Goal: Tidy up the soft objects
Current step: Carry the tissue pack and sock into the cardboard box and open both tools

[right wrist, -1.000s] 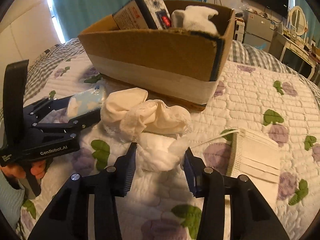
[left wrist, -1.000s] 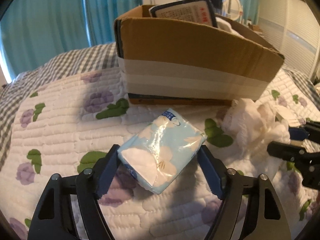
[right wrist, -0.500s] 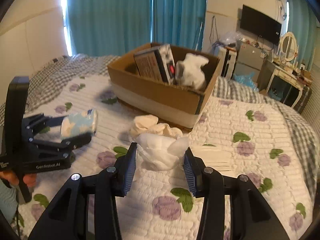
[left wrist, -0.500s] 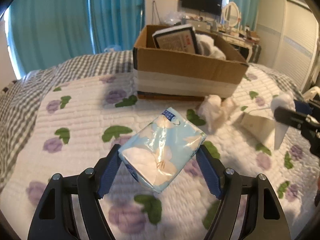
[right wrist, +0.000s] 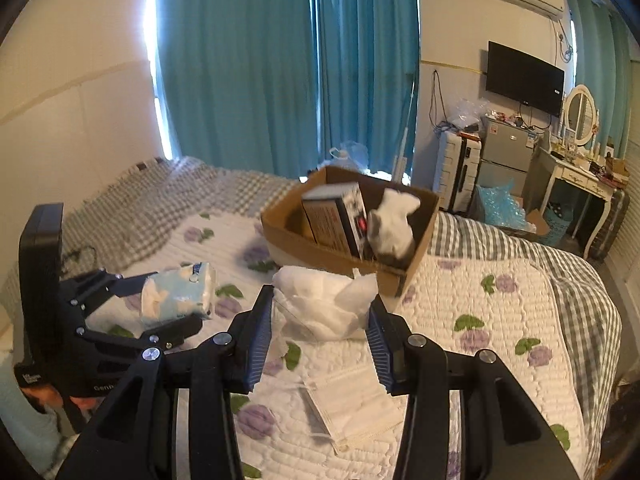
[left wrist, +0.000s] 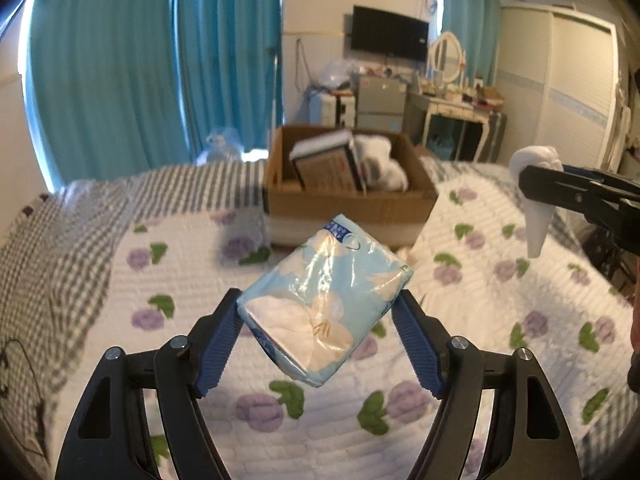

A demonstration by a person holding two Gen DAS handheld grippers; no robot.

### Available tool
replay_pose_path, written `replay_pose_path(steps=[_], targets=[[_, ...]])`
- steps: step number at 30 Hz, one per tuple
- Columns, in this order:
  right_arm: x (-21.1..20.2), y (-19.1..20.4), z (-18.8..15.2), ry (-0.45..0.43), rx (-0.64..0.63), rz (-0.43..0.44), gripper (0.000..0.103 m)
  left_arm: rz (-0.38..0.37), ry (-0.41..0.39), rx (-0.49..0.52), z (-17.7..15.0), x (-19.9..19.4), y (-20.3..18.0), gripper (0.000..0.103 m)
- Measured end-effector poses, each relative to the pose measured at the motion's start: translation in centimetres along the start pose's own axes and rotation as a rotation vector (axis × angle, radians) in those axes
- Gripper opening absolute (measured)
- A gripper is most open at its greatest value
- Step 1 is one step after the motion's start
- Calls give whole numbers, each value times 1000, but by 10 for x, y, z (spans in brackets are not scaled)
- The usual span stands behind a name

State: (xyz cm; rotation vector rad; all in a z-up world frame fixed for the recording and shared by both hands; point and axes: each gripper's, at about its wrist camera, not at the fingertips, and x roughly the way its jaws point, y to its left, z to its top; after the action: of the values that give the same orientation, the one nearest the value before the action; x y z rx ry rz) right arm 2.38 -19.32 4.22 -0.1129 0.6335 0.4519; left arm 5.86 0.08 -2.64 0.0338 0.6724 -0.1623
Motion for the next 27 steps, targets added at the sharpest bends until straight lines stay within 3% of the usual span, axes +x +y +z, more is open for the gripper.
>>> replay_pose_path(steps=[13,21,27], targets=[[-18,-17,72,-72,-43,-13,43,10,-89,20,76,2,-3,75],[32,-43,117,-79,-24,-20,43,2,-59,49,123,69,-3,75],[100,-62,121,-14,-16,-19,43,-14,45,90,111,139,-16,75]])
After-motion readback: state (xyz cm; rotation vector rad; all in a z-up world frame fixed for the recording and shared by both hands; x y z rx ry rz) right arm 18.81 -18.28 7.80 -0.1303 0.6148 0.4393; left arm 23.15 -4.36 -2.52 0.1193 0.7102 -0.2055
